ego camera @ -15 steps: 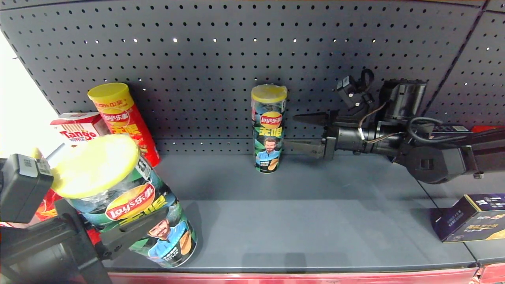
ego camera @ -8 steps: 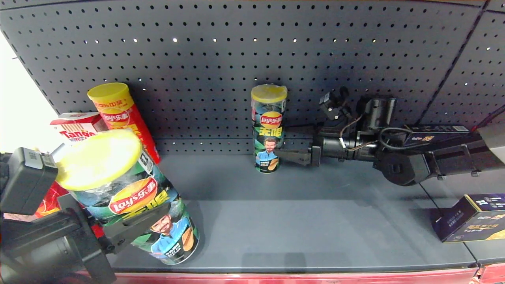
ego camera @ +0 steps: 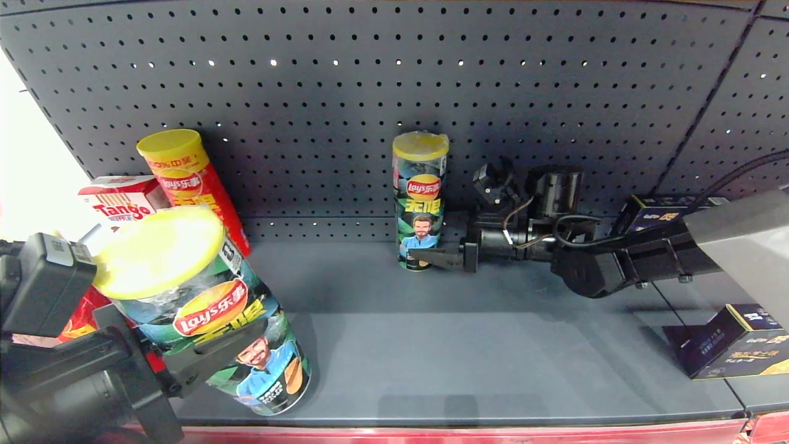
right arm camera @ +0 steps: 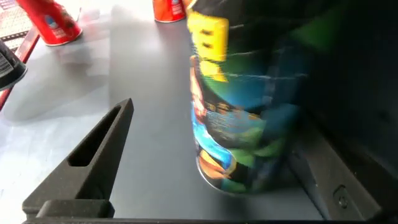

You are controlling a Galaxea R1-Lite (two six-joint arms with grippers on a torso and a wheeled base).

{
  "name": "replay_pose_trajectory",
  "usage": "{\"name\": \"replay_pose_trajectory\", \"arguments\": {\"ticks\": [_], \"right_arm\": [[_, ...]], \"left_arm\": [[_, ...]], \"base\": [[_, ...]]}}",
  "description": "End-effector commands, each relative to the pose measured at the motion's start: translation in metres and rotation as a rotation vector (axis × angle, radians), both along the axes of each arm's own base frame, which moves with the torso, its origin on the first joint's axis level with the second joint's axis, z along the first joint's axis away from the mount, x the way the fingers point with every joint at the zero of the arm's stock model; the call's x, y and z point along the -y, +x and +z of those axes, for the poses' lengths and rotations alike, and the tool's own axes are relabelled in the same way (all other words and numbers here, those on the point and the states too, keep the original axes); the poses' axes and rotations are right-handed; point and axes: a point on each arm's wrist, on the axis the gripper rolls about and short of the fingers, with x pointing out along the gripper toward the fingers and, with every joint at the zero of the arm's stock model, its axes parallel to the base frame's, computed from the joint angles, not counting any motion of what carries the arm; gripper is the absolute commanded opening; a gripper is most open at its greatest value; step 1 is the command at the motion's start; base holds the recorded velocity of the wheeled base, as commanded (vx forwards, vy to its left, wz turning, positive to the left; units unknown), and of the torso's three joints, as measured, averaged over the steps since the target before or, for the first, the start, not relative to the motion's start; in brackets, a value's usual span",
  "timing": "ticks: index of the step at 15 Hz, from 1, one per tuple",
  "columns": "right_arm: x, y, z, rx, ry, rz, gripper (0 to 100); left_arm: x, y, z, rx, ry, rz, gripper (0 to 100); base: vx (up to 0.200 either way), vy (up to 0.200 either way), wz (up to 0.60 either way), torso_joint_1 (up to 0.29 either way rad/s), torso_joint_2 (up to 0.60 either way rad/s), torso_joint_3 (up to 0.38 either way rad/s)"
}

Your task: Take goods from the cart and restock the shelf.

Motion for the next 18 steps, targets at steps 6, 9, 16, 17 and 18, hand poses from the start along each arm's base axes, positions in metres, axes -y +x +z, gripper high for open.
{"name": "replay_pose_trajectory", "arguments": {"ticks": [6,9,16,17,18], "right_arm": [[-0.029,0.001,-0.009,0.005,0.009,0.075,100],[-0.031,-0.016,0.002,0.011,0.011,0.097,100],[-0.027,-0.033,0.009,-0.001,0.004,0.102,100],[-0.031,-0.03,0.005,-0.004,0.002,0.105,100],[-0.034,-0.027,0.003,-0.002,0.003,0.106,100]], "left_arm": [[0.0,0.0,-0.003,-0.007,0.004,0.001,0],[0.0,0.0,-0.003,-0.006,0.004,0.001,0],[-0.001,-0.001,-0.003,-0.004,0.003,0.001,0],[-0.001,-0.001,-0.004,-0.008,0.005,0.003,0],[-0.001,-0.001,-0.005,-0.011,0.006,0.003,0]], "base": [[0.0,0.0,0.0,0.0,0.0,0.0],[0.0,0.0,0.0,0.0,0.0,0.0],[0.0,0.0,0.0,0.0,0.0,0.0],[0.0,0.0,0.0,0.0,0.0,0.0],[0.0,0.0,0.0,0.0,0.0,0.0]]}}
